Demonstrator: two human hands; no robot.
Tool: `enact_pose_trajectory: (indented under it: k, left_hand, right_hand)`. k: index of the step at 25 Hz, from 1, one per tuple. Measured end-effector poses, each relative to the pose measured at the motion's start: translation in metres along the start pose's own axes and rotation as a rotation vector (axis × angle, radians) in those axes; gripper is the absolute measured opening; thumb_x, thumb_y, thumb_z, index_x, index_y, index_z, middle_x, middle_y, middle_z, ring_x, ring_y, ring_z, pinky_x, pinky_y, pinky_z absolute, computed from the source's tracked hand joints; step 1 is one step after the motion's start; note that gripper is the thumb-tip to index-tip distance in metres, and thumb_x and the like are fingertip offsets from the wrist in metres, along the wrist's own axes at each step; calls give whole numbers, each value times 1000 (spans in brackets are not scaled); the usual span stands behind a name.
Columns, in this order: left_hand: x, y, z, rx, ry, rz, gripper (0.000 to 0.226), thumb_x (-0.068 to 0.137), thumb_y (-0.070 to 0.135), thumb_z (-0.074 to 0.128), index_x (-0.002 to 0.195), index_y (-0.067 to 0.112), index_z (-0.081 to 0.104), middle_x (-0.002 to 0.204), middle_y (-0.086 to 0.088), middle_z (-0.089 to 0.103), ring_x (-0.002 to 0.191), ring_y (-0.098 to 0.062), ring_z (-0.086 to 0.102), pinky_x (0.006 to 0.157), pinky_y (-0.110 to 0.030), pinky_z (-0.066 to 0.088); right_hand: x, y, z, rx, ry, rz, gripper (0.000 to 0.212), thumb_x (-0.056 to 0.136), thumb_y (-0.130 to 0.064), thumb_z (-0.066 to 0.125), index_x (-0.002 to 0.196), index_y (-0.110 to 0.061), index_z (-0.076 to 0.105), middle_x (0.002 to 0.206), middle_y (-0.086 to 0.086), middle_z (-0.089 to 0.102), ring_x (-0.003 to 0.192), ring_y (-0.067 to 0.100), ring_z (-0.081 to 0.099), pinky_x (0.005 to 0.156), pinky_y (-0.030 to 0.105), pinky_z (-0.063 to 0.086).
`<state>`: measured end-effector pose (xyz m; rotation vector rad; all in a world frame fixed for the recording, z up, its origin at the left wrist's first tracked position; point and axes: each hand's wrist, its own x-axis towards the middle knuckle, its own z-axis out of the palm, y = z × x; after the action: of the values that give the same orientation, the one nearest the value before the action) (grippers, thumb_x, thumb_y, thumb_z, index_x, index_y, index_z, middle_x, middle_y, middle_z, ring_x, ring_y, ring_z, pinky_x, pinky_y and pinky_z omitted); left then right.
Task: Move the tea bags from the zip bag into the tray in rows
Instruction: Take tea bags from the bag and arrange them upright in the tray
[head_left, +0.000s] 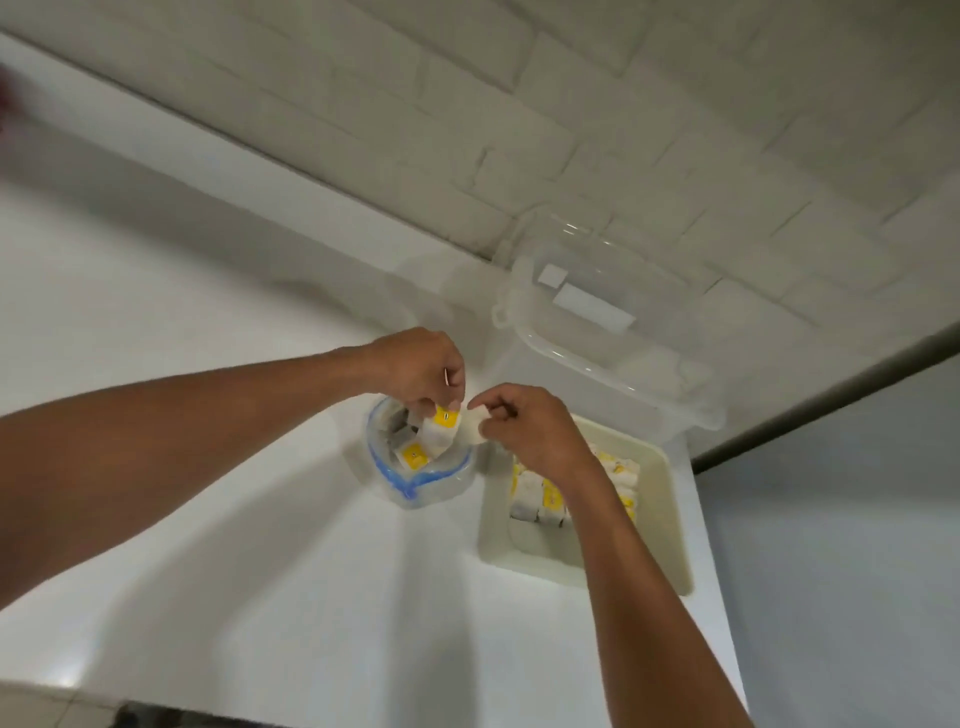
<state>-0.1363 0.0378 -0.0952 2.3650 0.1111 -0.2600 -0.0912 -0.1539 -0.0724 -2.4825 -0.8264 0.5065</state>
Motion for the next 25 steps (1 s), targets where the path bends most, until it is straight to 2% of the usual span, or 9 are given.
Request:
enact_pose_trajectory:
  k: [2, 4, 8, 11, 13, 16, 20, 23, 25]
  left_hand:
    - [2, 0, 7, 0, -50, -2, 14, 81, 13, 69, 88, 23, 75, 71, -2, 75, 59, -10, 66, 53, -11, 44]
    - [2, 3, 11, -38, -65, -18, 22, 79, 9, 66, 89, 26, 75, 74, -4, 75, 63, -13, 65, 56, -16, 46]
    - [-2, 12, 15, -102, -47, -55, 27, 83, 5, 61, 90, 27, 75, 80, -2, 73, 68, -18, 66, 50, -17, 46]
    - [-5, 28, 20, -144, -19, -88, 26, 85, 4, 62, 93, 25, 76, 79, 6, 70, 61, -7, 62, 48, -19, 47]
    - [-5, 34, 22, -242, 21, -104, 26, 85, 2, 65, 94, 24, 76, 75, 11, 69, 58, -3, 61, 56, -23, 49]
    - [-3, 49, 23, -307, 55, -98, 25, 86, 3, 67, 101, 20, 77, 74, 11, 69, 61, -2, 60, 58, -20, 47]
    - [5, 85, 35, -282, 63, -43, 11, 86, 11, 74, 95, 18, 76, 73, 9, 70, 57, 2, 55, 51, -9, 38]
    - [14, 107, 48, -178, 56, -26, 10, 84, 14, 75, 91, 20, 74, 76, 7, 74, 58, 3, 58, 52, -9, 40]
    - [22, 120, 60, -56, 56, -25, 11, 82, 18, 75, 90, 25, 74, 79, 11, 75, 67, 5, 64, 64, -17, 50]
  right_hand:
    - [2, 11, 3, 41, 28, -5, 32, 74, -8, 65, 92, -32, 76, 59, -21, 57, 62, 2, 53, 72, 30, 51]
    - [2, 21, 4, 82, 28, 15, 28, 73, -12, 70, 91, -32, 75, 61, -21, 60, 63, 4, 55, 74, 31, 51]
    - [2, 35, 3, 139, 35, 41, 17, 70, -21, 76, 76, -35, 71, 65, -13, 68, 67, 9, 64, 79, 40, 57]
    - [4, 48, -5, 178, 35, -19, 11, 76, -23, 75, 83, -31, 75, 66, -11, 67, 65, 7, 63, 76, 40, 57]
    - [2, 54, -13, 196, 28, -50, 9, 79, -23, 75, 86, -29, 76, 67, -5, 68, 65, 10, 63, 75, 41, 57]
    - [-6, 64, -30, 238, 3, -62, 10, 80, -23, 76, 87, -29, 76, 70, -6, 71, 69, 13, 69, 73, 36, 57]
    - [-19, 87, -66, 218, 0, -87, 8, 80, -23, 78, 85, -28, 75, 71, -8, 72, 68, 5, 69, 68, 23, 50]
    - [-27, 107, -91, 112, -19, -122, 6, 80, -28, 77, 85, -31, 75, 75, -12, 72, 73, 2, 66, 72, 22, 50]
    - [-31, 123, -102, 61, -46, -118, 8, 80, -29, 77, 85, -34, 75, 77, -15, 71, 75, 0, 65, 72, 21, 49]
